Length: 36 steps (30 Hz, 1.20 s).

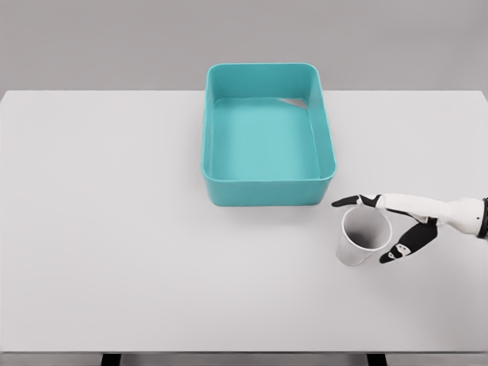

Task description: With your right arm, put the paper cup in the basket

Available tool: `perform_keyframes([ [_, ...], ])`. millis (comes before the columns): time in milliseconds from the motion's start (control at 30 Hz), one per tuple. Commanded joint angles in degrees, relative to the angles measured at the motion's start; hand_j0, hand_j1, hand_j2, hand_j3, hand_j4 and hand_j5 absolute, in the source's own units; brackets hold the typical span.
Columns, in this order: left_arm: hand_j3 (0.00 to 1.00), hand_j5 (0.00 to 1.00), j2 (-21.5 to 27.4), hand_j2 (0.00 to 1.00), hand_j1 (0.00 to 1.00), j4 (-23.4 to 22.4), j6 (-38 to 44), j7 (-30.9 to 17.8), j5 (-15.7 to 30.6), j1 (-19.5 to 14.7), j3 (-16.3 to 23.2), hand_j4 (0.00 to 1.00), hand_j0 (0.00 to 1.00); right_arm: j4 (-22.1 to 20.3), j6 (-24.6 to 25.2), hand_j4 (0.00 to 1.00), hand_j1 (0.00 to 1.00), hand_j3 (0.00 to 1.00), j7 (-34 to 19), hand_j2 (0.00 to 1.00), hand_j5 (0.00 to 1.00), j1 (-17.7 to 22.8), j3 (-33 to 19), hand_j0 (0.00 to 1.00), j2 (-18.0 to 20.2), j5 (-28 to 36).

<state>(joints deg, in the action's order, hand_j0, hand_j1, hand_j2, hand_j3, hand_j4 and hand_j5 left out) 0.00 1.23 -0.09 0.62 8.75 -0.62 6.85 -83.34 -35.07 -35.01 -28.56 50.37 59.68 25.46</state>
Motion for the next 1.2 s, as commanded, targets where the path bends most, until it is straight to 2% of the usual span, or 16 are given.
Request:
perform_keyframes([
  [0, 1.00, 1.00, 0.0, 1.00, 1.00, 0.0, 0.0, 0.0, 0.0, 0.0, 0.0, 1.00, 1.00, 0.0, 0.1, 1.00, 1.00, 1.00, 0.0, 1.00, 1.00, 0.0, 0.0, 1.00, -0.8, 0.3],
  [633, 1.00, 1.00, 0.0, 1.00, 1.00, 0.0, 0.0, 0.0, 0.0, 0.0, 0.0, 1.00, 1.00, 0.5, 0.1, 1.00, 1.00, 1.00, 0.0, 1.00, 1.00, -0.1, 0.9, 1.00, -0.8, 0.0],
  [700, 1.00, 1.00, 0.0, 1.00, 1.00, 0.0, 0.0, 0.0, 0.0, 0.0, 0.0, 1.00, 1.00, 0.5, 0.1, 0.94, 0.94, 0.94, 0.0, 0.94, 0.94, -0.1, 1.0, 0.94, -0.8, 0.0],
  [800, 1.00, 1.00, 0.0, 1.00, 1.00, 0.0, 0.0, 0.0, 0.0, 0.0, 0.0, 1.00, 1.00, 0.2, 0.1, 0.78, 0.78, 0.78, 0.0, 0.78, 0.78, -0.1, 1.2, 0.78, -0.8, -0.1],
  [1167, 1.00, 1.00, 0.0, 1.00, 1.00, 0.0, 0.0, 0.0, 0.0, 0.0, 0.0, 1.00, 1.00, -0.1, 0.1, 0.75, 0.75, 0.75, 0.0, 0.75, 0.75, -0.2, 1.0, 0.75, -0.8, -0.2],
])
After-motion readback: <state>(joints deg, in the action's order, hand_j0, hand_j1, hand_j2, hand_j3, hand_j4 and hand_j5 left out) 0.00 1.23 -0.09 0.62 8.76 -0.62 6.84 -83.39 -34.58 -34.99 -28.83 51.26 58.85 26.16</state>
